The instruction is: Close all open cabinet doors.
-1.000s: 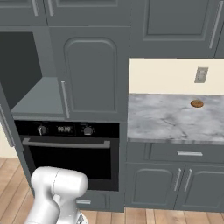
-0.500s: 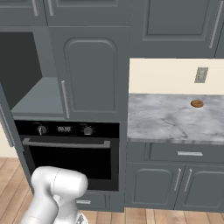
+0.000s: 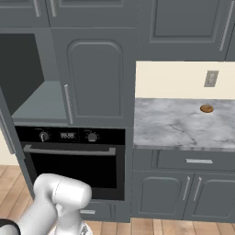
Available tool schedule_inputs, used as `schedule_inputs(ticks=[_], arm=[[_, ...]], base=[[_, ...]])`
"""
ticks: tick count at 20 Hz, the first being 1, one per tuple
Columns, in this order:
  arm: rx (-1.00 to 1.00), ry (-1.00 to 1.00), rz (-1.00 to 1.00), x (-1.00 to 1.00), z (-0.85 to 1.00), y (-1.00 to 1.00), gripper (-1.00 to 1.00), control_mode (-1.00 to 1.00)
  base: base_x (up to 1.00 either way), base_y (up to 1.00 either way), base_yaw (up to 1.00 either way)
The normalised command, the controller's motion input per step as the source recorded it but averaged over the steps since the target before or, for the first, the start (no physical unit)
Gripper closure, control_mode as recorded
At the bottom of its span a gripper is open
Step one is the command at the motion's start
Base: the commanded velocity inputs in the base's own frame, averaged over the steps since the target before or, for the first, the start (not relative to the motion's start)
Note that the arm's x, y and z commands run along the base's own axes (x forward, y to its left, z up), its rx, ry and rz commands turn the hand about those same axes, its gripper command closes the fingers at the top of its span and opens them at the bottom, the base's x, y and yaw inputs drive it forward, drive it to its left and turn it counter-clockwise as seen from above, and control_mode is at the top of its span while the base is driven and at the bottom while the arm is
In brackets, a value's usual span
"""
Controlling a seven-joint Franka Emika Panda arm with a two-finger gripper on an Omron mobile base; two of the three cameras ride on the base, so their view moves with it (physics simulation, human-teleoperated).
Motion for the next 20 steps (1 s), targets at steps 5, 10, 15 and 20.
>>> schedule_inputs(ticks=[5,10,15,20], arm=[[-0.1,0.0,-0.1,0.67,-0.39,-0.08,-1.0,-1.0],[-0.05,0.0,0.0,0.7,-0.53,-0.14,-1.0,-1.0],[-0.05,0.0,0.0,0.83,-0.5,0.0,-1.0,-1.0],[-0.02,0.01,0.0,0.93,-0.32,0.0,-1.0,-1.0]], base=[[0.0,0.0,0.0],[0.0,0.0,0.0],[0.0,0.0,0.0],[0.0,0.0,0.0]])
